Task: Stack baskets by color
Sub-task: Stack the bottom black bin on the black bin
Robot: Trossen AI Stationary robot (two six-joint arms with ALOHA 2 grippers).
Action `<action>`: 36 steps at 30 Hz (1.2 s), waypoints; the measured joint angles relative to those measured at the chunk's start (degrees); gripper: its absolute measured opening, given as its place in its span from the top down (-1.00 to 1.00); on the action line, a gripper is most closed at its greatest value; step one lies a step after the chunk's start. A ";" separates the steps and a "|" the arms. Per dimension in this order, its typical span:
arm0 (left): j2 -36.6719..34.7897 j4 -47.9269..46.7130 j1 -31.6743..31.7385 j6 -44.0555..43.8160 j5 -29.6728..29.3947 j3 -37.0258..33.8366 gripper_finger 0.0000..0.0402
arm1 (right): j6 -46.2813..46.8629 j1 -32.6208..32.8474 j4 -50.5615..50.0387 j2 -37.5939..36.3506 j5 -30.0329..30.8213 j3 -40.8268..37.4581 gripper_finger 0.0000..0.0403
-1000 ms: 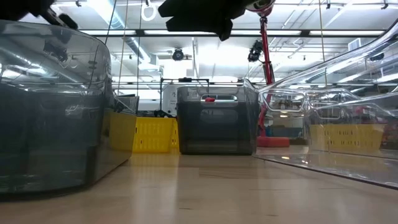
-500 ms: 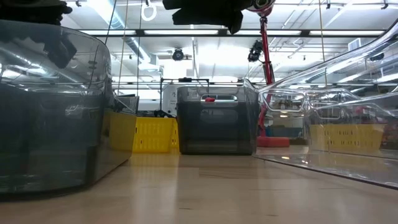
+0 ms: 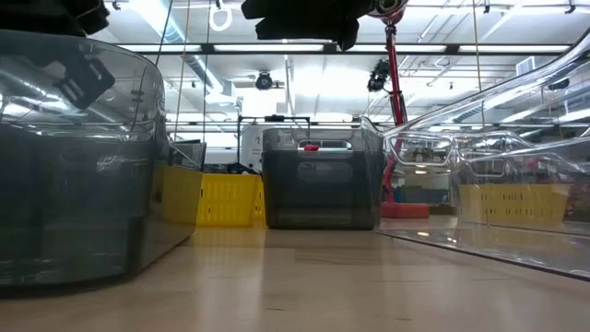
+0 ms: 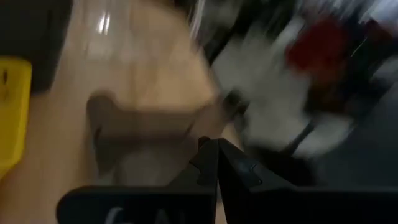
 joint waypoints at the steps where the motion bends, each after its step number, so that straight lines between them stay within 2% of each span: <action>1: 2.44 -4.44 -0.34 1.98 -0.05 2.54 0.95 | -0.44 -0.17 0.02 0.00 0.00 0.00 0.16; 4: 9.11 -18.41 -0.32 7.29 -1.50 10.28 0.95 | -1.14 -0.61 0.03 0.00 -0.02 0.00 0.16; 7: 14.58 -26.36 -0.32 9.68 -3.03 15.58 0.95 | -1.29 -0.81 0.09 0.00 -0.02 0.00 0.16; 13: 21.34 -28.07 0.12 12.25 -4.18 20.76 0.80 | -1.56 -0.77 0.20 0.00 -0.04 0.00 0.16; 18: 26.88 -30.48 1.54 10.84 -9.17 23.92 0.56 | -1.80 -0.75 0.59 0.00 -0.07 0.00 0.16; 23: 33.86 -31.09 2.55 12.11 -9.31 27.11 0.36 | -2.00 -0.75 0.61 0.00 -0.08 0.00 0.16; 30: 43.28 -35.59 2.56 12.93 -10.57 33.11 0.32 | -2.02 -0.70 -1.55 -0.07 -0.04 0.00 0.16; 36: 49.23 -36.80 2.70 13.77 -10.52 34.12 0.32 | -1.18 -0.55 -5.64 -2.35 1.57 0.10 0.16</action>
